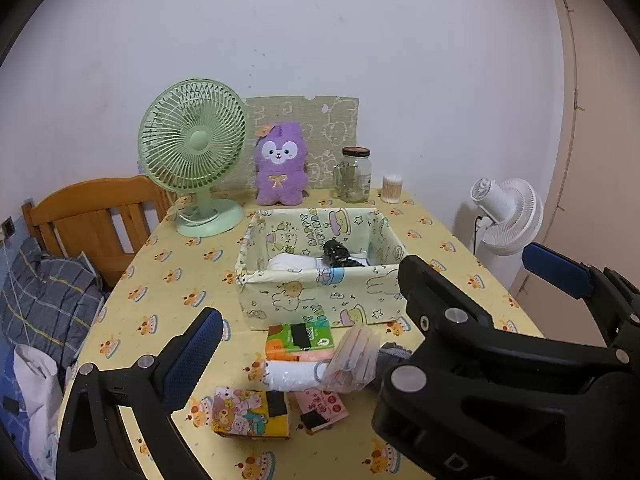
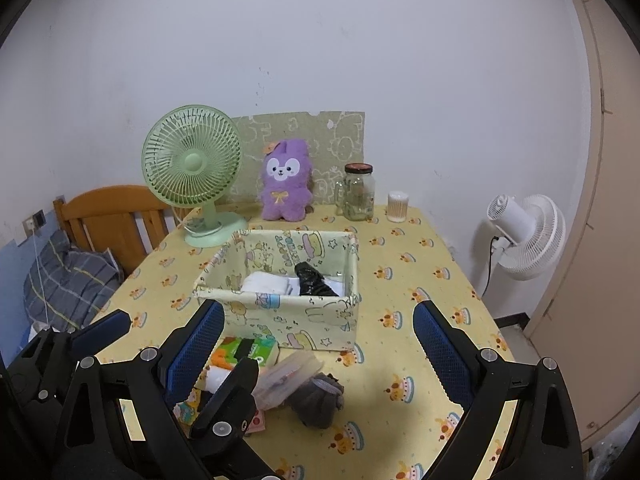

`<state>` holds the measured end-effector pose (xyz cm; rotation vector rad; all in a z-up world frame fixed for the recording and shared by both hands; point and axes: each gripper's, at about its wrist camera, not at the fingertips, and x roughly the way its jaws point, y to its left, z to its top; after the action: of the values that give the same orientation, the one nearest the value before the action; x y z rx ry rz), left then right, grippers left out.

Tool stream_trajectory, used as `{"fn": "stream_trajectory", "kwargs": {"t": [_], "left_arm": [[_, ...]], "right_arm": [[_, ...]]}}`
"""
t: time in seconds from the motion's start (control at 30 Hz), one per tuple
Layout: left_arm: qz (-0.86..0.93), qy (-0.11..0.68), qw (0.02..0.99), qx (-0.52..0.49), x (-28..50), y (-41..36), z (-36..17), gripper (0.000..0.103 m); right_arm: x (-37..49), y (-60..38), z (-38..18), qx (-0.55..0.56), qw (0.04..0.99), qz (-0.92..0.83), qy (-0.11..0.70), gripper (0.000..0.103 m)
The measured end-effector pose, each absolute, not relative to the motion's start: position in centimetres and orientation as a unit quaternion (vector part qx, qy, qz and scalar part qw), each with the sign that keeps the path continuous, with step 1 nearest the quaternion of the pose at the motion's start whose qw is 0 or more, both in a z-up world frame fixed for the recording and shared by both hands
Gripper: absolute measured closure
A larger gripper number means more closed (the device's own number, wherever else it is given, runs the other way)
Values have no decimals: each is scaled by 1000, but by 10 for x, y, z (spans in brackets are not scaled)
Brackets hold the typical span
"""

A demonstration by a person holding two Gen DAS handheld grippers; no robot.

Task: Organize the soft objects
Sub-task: 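Withdraw both tools from the box toward the remaining items on the table, then grasp the yellow cartoon pouch with the left tool while the right tool grasps the clear plastic bag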

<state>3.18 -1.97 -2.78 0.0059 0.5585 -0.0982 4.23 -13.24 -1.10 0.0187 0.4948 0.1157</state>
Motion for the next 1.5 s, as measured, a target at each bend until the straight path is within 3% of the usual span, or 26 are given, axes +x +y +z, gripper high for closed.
{"fn": "stream_trajectory", "kwargs": {"t": [1.5], "left_arm": [[-9, 383, 924, -6, 42, 7, -135, 5]], "right_arm": [[55, -105, -117, 4, 944, 68, 323, 6]]}}
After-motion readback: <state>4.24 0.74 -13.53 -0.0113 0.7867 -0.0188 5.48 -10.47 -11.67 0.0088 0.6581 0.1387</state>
